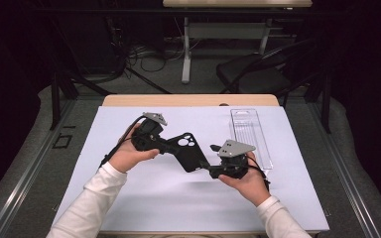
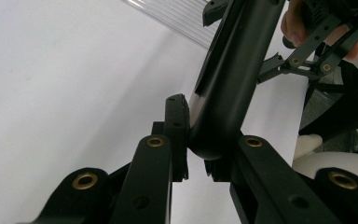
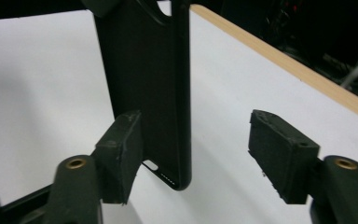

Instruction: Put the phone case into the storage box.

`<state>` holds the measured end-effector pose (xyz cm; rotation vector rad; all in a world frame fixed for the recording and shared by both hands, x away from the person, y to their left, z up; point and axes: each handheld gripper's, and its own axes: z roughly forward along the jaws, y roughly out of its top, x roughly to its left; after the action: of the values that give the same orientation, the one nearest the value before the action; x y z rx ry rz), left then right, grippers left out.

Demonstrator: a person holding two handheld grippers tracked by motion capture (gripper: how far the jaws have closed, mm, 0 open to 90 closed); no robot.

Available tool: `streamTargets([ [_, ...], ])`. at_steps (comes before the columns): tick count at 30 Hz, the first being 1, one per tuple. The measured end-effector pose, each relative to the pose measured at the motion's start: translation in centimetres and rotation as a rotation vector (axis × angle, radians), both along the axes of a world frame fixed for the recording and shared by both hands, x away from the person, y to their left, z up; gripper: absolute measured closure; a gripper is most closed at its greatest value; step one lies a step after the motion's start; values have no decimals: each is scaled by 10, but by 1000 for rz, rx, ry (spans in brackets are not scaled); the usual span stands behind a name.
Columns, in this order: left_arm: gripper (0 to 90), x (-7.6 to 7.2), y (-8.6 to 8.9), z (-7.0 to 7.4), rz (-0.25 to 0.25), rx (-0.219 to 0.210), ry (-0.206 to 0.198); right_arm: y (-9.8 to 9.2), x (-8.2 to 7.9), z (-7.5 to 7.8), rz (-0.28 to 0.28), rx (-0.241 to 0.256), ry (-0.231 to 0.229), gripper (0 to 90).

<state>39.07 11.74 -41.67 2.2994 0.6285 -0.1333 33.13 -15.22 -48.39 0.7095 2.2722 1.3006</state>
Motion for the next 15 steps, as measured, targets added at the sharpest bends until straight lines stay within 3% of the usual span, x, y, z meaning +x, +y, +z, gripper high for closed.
streamTargets([
  [3, 816, 1, -2, 0, -6, 10, 5, -1, 1, 0, -22, 19, 27, 280],
  [9, 816, 3, -4, 1, -13, 31, 8, -2, 2, 1, -73, 29, 27, 160],
  [15, 816, 4, -7, 4, -16, 50, 1, -2, 2, 6, -65, 35, 41, 144],
])
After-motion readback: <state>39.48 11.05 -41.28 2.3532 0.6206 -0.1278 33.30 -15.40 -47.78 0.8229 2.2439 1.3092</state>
